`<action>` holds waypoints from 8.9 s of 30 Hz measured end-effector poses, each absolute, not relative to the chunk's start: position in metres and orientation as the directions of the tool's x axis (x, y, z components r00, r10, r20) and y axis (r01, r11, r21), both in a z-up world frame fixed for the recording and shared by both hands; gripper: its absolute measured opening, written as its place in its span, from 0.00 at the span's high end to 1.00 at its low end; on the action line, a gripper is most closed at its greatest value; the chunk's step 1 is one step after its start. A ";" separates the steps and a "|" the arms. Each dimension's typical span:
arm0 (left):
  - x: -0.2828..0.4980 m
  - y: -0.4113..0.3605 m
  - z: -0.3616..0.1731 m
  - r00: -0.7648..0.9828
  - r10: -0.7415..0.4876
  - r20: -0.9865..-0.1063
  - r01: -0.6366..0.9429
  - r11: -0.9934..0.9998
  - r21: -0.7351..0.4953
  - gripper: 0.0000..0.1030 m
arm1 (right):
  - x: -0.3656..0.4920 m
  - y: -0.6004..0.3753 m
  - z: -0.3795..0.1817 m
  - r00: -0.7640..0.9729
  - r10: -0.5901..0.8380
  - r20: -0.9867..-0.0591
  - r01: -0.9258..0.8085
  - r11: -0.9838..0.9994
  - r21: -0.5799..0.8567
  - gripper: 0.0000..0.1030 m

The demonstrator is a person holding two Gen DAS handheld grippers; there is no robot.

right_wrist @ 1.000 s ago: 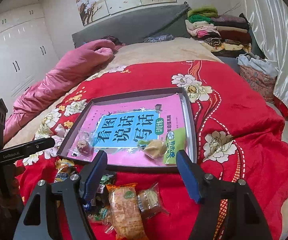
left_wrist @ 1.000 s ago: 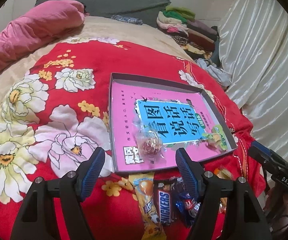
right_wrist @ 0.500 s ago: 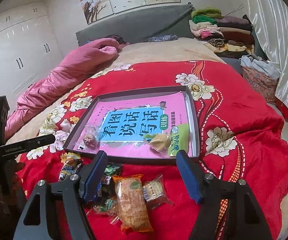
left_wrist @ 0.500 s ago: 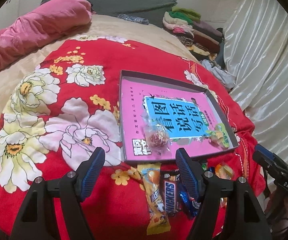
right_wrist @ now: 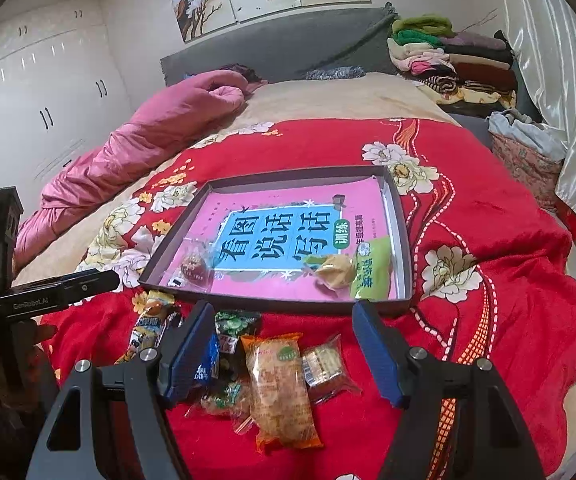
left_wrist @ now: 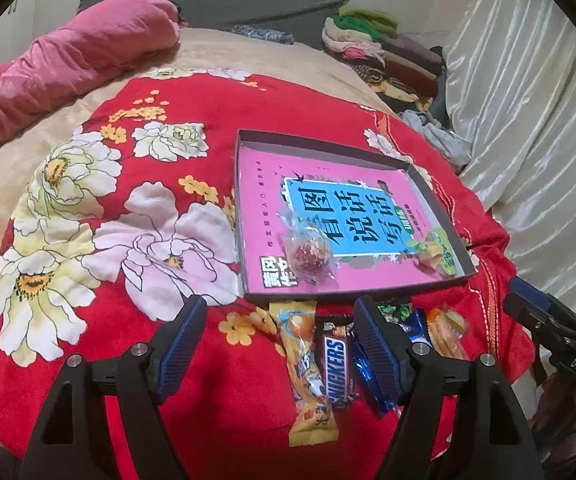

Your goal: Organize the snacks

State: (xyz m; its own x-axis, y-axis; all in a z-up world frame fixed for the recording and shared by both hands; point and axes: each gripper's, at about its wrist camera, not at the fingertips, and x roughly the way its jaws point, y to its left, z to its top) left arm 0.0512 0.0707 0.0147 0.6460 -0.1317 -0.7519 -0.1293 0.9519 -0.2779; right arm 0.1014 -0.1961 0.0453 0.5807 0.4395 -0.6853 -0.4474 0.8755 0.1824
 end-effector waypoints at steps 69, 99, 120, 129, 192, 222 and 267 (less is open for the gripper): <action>0.058 0.051 -0.057 0.467 -0.265 -0.844 -0.137 0.921 -0.365 0.85 | 0.115 -0.193 -0.043 0.348 0.568 -0.746 -0.396 0.810 0.433 0.60; 0.061 0.044 -0.002 0.568 -0.245 -0.786 -0.133 0.915 -0.382 0.89 | 0.152 -0.185 0.025 0.512 0.548 -0.662 -0.442 0.829 0.344 0.60; 0.104 0.058 0.013 0.639 -0.234 -0.732 -0.139 0.901 -0.410 0.89 | 0.173 -0.193 0.046 0.569 0.515 -0.641 -0.421 0.852 0.310 0.60; 0.125 0.085 0.009 0.654 -0.227 -0.722 -0.167 0.887 -0.431 0.89 | 0.183 -0.193 0.048 0.584 0.481 -0.654 -0.399 0.872 0.285 0.60; 0.162 0.067 -0.044 0.539 -0.285 -0.793 -0.064 0.925 -0.375 0.89 | 0.210 -0.114 -0.020 0.493 0.378 -0.784 -0.366 0.907 0.207 0.60; 0.156 0.068 -0.042 0.539 -0.271 -0.798 -0.057 0.933 -0.355 0.85 | 0.196 -0.114 -0.008 0.533 0.332 -0.778 -0.385 0.914 0.127 0.50; 0.140 0.059 -0.010 0.605 -0.209 -0.768 -0.032 0.958 -0.286 0.27 | 0.182 -0.128 0.014 0.590 0.319 -0.741 -0.372 0.923 0.101 0.33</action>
State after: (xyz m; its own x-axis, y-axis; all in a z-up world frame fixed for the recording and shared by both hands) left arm 0.1399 0.0587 -0.0098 0.6049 -0.2092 -0.7683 -0.0324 0.9576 -0.2862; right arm 0.1816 -0.1276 0.0141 0.5903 0.3195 -0.7412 -0.3722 0.9226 0.1012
